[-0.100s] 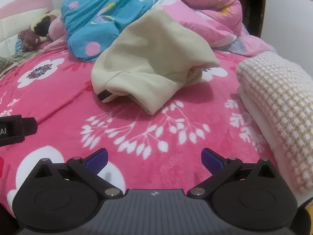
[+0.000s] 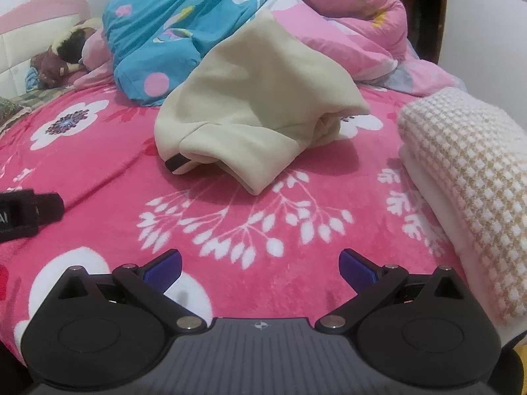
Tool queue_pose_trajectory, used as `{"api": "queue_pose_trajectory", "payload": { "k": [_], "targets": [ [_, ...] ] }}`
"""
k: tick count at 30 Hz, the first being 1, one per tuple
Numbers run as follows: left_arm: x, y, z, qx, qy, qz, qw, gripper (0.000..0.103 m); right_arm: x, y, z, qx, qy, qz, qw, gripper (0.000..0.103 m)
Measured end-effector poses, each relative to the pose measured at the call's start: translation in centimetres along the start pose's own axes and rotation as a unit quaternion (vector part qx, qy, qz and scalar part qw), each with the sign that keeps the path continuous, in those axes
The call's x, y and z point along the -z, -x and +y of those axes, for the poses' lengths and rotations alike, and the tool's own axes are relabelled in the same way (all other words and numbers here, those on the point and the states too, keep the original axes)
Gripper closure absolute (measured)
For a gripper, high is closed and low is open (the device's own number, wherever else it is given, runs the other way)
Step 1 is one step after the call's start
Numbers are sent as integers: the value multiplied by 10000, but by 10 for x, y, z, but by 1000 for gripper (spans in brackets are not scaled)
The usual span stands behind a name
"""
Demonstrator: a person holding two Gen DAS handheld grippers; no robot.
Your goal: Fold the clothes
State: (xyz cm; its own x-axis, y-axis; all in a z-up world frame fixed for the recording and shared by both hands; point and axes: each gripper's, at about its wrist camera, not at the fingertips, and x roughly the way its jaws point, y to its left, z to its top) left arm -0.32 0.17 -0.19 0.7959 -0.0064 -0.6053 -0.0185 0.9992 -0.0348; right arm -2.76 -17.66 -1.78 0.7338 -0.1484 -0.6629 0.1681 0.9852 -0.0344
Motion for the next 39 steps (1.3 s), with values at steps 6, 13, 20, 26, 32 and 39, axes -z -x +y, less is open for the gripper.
{"api": "queue_pose_trajectory", "payload": {
  "k": [6,13,20,26,32,39],
  "targets": [
    [-6,7,-9,121,-211,5,9997,2,0,5,3,79,-13,-173,9998,0],
    [-2,10,-7,143,-90,-47,9998,2,-1,6,-3,38,-75,-154,9998,0],
    [0,10,-8,6,-103,-54,9999,2,-2,9,-8,18,-99,-127,9999,0],
    [0,10,-9,-88,-104,-78,9999,2,-1,9,-10,37,-115,-125,9998,0],
    [-1,9,-7,-136,-56,-76,9999,2,-1,9,-10,35,-120,-121,9998,0],
    [0,9,-7,-192,-73,-83,9998,2,-1,9,-9,17,-101,-105,9999,0]
  ]
}}
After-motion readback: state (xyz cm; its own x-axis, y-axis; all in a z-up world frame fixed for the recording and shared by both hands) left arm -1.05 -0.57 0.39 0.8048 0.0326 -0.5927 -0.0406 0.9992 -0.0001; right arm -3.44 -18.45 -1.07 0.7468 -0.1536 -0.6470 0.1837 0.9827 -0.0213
